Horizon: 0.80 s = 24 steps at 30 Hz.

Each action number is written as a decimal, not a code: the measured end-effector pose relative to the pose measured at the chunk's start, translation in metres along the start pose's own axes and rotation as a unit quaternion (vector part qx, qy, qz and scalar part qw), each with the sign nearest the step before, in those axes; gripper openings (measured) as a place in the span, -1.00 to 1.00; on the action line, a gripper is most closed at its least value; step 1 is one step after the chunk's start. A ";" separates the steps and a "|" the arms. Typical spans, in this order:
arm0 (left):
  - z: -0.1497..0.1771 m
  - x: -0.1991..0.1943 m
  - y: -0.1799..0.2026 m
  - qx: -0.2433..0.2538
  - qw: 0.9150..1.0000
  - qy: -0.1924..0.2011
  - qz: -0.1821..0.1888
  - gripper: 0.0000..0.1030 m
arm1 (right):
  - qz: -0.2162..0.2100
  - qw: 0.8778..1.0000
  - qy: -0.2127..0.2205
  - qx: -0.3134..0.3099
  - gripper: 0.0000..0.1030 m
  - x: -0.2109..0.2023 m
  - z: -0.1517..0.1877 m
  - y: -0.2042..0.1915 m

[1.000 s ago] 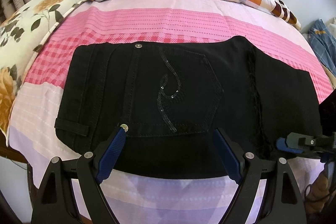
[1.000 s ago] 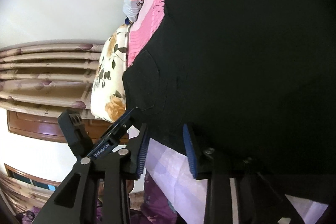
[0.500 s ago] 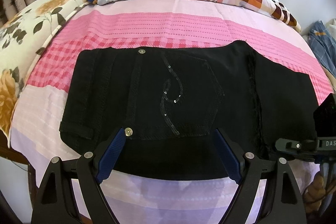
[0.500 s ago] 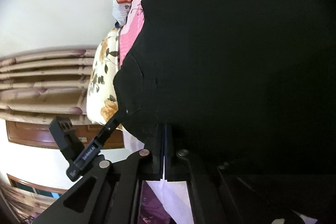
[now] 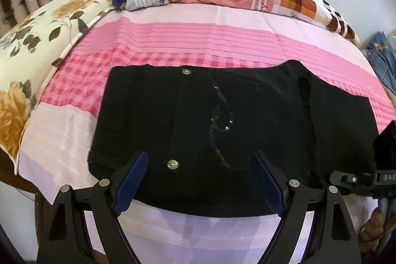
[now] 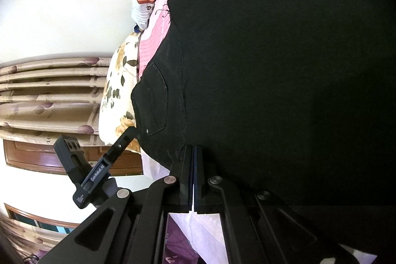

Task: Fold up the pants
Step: 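Carry the hems with the right gripper over toward the waistband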

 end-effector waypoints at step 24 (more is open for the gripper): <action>-0.012 -0.007 -0.061 0.010 0.997 0.028 -0.077 0.65 | 0.037 0.999 0.006 0.001 -1.00 -0.003 0.002 -0.002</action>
Point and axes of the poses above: each gripper's, at about its wrist camera, not at the fingertips, and x roughly the way its jaws point, y to its right, z to its underside, the point moved 1 cm from there along x, roughly the way its jaws point
